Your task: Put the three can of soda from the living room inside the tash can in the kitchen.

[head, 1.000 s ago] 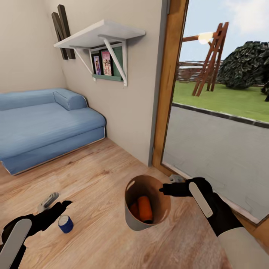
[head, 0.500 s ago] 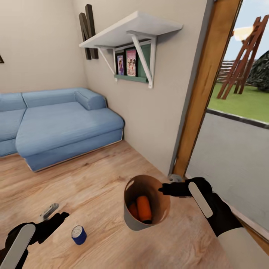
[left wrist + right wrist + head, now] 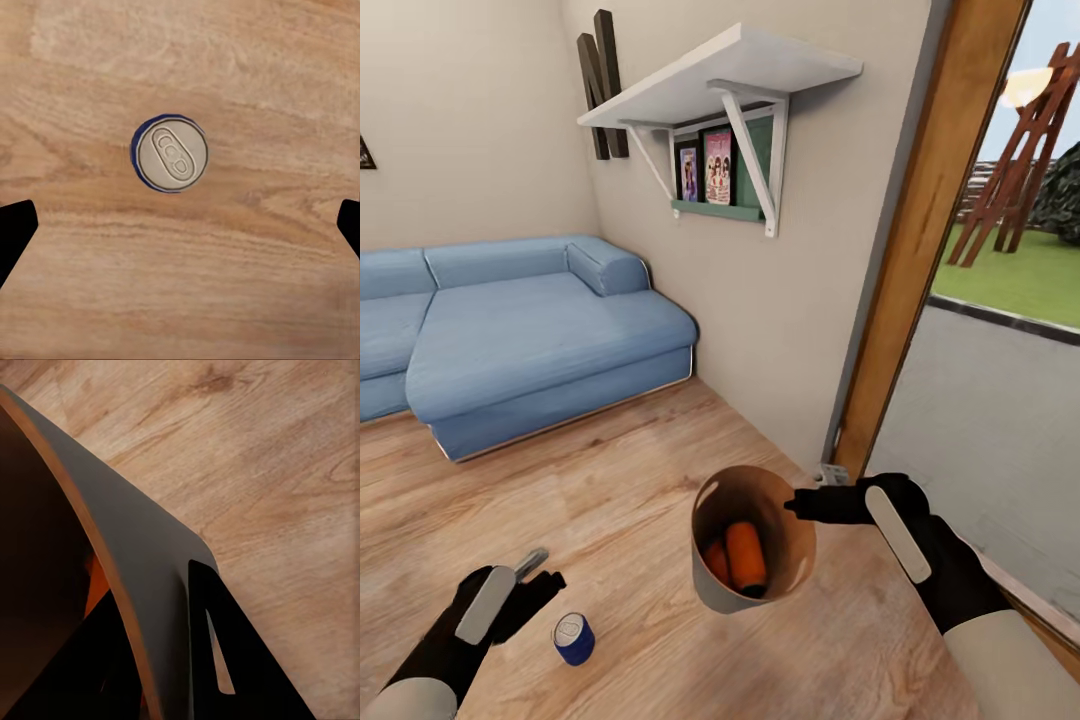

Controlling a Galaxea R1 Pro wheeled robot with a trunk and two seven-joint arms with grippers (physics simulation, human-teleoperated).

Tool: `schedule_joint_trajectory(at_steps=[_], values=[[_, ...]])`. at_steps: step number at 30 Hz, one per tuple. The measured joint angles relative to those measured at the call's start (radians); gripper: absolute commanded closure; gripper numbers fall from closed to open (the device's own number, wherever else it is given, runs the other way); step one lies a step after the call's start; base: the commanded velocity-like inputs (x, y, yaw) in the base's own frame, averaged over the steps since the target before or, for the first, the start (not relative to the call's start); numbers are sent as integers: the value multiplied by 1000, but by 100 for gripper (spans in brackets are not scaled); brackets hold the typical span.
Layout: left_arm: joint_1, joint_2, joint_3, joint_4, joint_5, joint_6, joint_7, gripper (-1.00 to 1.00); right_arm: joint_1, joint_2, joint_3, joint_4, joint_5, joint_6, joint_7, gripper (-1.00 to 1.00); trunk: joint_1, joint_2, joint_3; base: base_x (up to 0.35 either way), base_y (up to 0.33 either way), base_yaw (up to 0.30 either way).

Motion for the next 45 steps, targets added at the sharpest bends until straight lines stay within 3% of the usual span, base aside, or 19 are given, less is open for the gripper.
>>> schedule_joint_trajectory(at_steps=[3,6,7,10,14,19,21,27,29,32,37,45], values=[[-55,-12,-23,100,-39,-30,-8,-100,0,0,0,-7,4,1,1,100,0,0,0,0,0,0],[-57,-12,-31,112,-43,-41,-10,-100,0,0,0,-7,35,0,0,100,0,0,0,35,19,0],[-54,-13,-55,114,-50,-44,-10,-100,0,1,0,-7,42,0,0,100,0,0,0,174,94,0],[-51,-13,-94,117,-60,-47,-11,-100,0,1,0,-8,35,0,0,100,0,0,0,232,128,0],[-49,-10,-110,118,-64,-48,-12,-100,0,1,1,-8,29,0,0,100,0,0,0,245,151,0],[-50,-12,-88,119,-53,-43,-8,-100,0,1,1,-8,32,0,0,100,0,0,0,47,30,0],[-51,-12,-72,121,-55,-42,-11,-100,0,0,1,-9,27,0,0,100,1,0,-8,7,5,0],[-51,-14,-69,125,-60,-35,-12,-100,3,-3,-1,-43,40,0,-1,100,4,-2,-31,1,1,0],[-51,-16,-70,128,-60,-35,-12,-100,10,-5,-1,-65,27,0,0,100,5,-2,-39,0,0,0],[-52,-21,-71,134,-61,-34,-12,-100,16,-21,-1,-97,15,1,1,100,6,-3,-50,0,0,0],[-55,-33,-74,141,-61,-31,-12,-100,30,-78,-3,-188,33,-1,1,100,8,-4,-69,0,0,0],[-63,-39,-88,165,-61,-31,-12,-100,45,-96,-3,-246,6,1,3,100,12,-6,-100,0,0,0]])
